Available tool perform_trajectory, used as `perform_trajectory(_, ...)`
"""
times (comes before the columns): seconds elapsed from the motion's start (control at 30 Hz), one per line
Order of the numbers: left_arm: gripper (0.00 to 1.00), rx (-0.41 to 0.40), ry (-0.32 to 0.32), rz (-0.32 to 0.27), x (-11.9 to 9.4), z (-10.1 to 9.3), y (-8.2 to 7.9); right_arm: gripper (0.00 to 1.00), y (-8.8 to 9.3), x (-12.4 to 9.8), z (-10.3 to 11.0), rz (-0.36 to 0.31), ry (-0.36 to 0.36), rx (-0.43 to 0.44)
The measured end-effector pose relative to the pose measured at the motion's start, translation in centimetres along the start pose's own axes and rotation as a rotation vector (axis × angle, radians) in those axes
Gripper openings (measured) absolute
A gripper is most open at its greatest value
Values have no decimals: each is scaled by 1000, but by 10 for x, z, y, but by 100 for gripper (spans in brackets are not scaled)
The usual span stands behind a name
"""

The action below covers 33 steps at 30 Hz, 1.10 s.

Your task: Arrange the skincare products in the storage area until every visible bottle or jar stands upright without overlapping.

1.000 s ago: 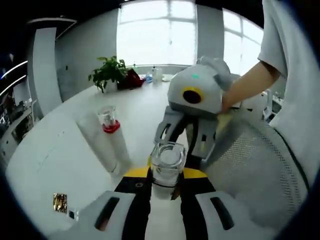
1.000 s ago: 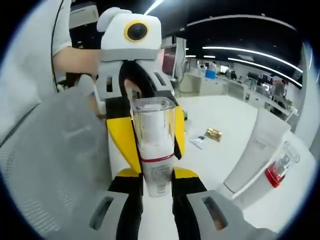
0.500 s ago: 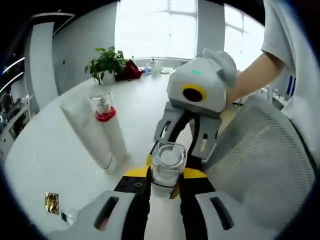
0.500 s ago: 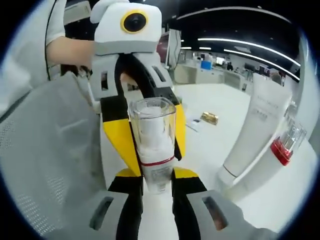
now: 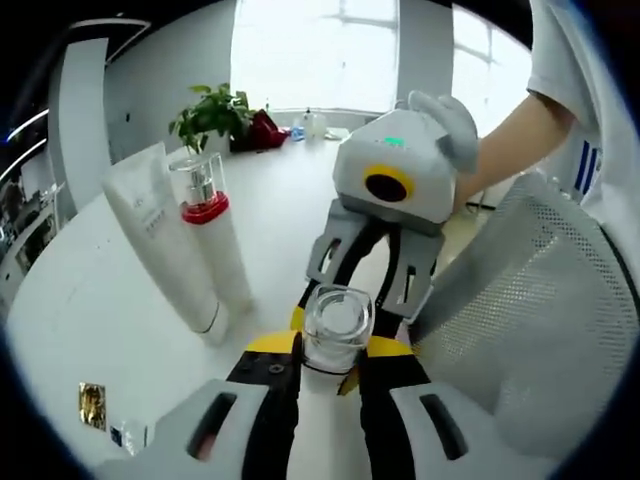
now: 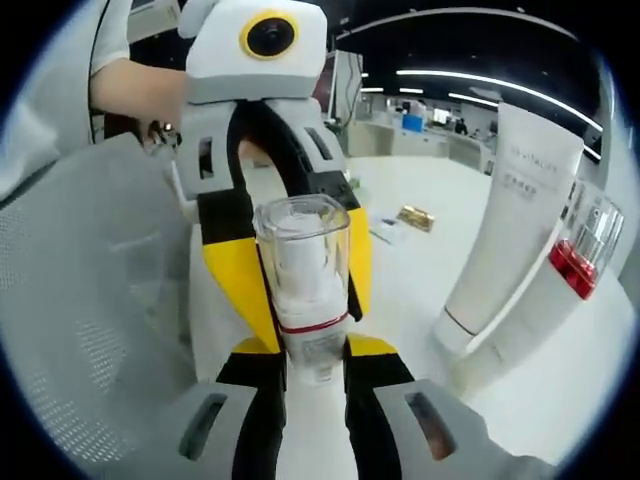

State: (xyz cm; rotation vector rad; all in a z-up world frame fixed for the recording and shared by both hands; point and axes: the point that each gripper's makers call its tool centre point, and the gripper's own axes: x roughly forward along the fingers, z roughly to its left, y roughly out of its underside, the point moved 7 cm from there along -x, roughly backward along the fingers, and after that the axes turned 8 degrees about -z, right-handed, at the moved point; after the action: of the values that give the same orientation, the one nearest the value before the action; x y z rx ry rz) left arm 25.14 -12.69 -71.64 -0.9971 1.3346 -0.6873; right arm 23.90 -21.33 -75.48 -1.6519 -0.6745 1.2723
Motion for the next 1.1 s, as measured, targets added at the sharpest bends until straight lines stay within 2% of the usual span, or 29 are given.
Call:
perform_trajectory(0.4, 21, -25, 2, -24, 5, 3, -2, 22, 4, 0, -5, -6, -1, 17)
perform_trajectory(0.67, 28, -19, -8, -8, 4, 5, 2, 21, 9, 0, -5, 30, -8, 22)
perform_trajectory(1.1, 22, 10, -27, 28, 8, 7, 13, 24, 19, -9, -5, 60, 33, 49)
